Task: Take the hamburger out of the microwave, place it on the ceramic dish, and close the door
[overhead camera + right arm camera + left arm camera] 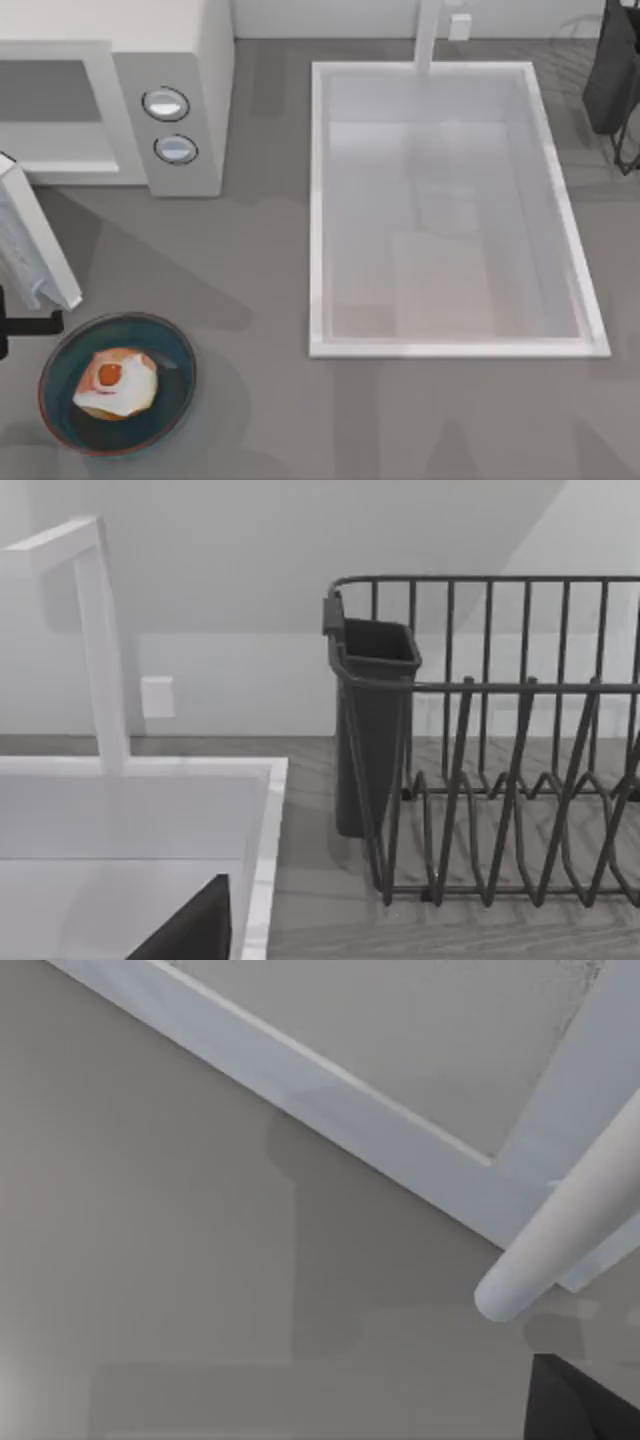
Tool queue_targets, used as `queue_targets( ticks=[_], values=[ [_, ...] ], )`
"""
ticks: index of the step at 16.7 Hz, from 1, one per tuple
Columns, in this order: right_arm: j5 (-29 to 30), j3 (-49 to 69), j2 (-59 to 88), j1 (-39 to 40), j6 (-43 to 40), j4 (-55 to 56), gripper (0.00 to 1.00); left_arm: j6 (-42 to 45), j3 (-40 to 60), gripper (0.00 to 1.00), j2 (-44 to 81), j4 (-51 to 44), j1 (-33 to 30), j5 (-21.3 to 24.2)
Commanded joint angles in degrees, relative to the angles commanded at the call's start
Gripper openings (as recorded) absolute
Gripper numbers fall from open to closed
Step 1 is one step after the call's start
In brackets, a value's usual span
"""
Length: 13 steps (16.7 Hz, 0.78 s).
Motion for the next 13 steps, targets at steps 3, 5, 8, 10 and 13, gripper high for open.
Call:
queue_targets(
  ticks=[3,5,8,10,13],
  values=[
    [0.0,0.0,0.0,0.0,0.0,0.0,1.00,-0.2,3.9,0.00,5.9,2.5,-0.5,-0.3],
    [0.0,0.0,0.0,0.0,0.0,0.0,1.00,-0.5,7.4,0.00,12.7,4.9,-0.9,-0.5],
    [0.0,0.0,0.0,0.0,0.0,0.0,1.00,-0.9,12.6,0.00,22.6,8.6,-1.6,-1.0],
    [0.0,0.0,0.0,0.0,0.0,0.0,1.00,-1.1,15.3,0.00,26.6,10.6,-2.0,-1.2],
    [0.0,0.0,0.0,0.0,0.0,0.0,1.00,-1.2,16.5,0.00,28.2,11.5,-2.2,-1.3]
  ],
)
